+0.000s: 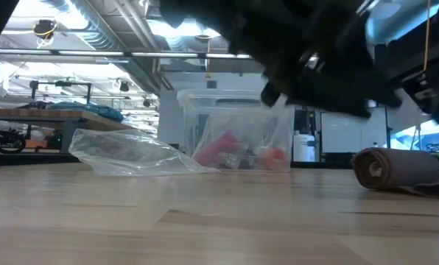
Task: Roll bandage
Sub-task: Roll the brown bandage
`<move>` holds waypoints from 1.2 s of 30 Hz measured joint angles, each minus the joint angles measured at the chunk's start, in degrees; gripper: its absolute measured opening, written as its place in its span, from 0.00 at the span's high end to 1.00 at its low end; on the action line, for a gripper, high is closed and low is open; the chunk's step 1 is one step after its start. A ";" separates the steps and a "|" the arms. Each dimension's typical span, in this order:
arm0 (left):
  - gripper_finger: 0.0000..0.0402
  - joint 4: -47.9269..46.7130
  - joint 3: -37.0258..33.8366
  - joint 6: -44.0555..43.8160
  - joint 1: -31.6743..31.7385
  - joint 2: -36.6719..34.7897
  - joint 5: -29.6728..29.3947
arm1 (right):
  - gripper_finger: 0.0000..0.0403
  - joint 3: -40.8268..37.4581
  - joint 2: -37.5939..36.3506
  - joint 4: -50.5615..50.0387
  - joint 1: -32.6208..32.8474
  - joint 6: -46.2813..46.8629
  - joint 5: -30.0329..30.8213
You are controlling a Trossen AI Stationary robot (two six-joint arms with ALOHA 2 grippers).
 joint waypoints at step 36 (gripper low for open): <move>0.64 14.88 0.13 -4.02 5.50 8.07 -5.64 | 0.60 3.48 15.47 2.26 6.11 8.14 -14.24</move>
